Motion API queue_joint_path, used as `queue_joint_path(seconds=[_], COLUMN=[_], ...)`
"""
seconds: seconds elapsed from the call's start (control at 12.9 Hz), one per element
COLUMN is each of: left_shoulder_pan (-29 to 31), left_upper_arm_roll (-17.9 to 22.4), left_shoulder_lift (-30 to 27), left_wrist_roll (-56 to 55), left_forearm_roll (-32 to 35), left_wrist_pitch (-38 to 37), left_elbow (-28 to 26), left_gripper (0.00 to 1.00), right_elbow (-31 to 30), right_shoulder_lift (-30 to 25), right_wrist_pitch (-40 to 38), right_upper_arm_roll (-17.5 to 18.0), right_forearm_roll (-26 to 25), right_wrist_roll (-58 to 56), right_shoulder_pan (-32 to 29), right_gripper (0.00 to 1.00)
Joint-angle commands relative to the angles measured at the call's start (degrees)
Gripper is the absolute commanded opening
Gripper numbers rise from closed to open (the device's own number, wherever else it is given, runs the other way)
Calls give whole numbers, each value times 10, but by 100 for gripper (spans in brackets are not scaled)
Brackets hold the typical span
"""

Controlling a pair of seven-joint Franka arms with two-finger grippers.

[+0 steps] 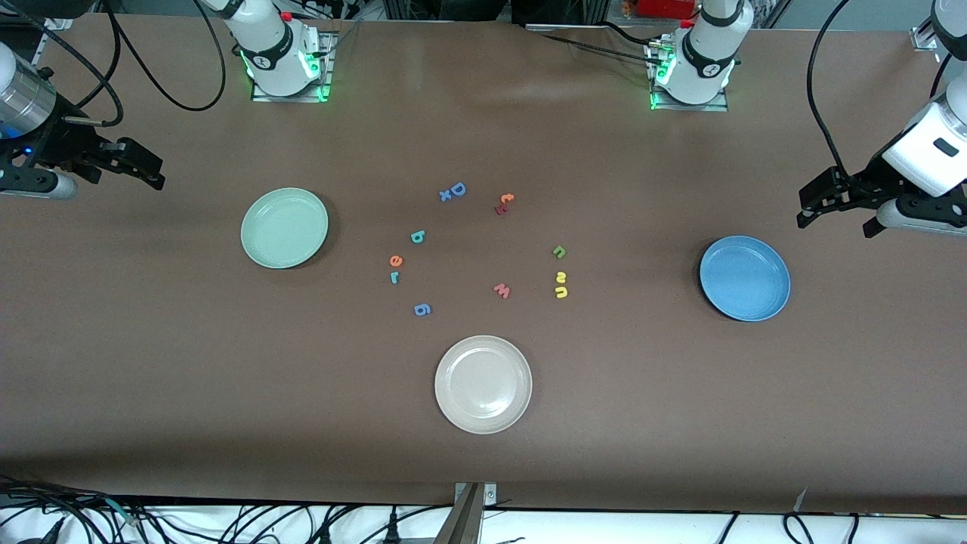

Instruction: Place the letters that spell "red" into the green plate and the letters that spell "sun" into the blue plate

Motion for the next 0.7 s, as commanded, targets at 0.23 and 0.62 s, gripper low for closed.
queue_joint_path(seconds=[0.23, 0.62], left_shoulder_pan=[1, -1], left_upper_arm_roll=[0, 0], left_shoulder_lift=[7, 7], left_wrist_roll=[2, -1], left_forearm_roll=[-11, -11], left_wrist_pitch=[-13, -13], left_elbow=[19, 19], left_gripper=[100, 100], right_elbow=[6, 6], right_shoulder_lift=[4, 21], right_wrist_pitch=[-14, -81], right_upper_arm_roll=[-2, 4], right_forearm_roll=[8, 10], right_wrist_roll=[-7, -3], right_shoulder_pan=[9, 44], right_gripper=[100, 100])
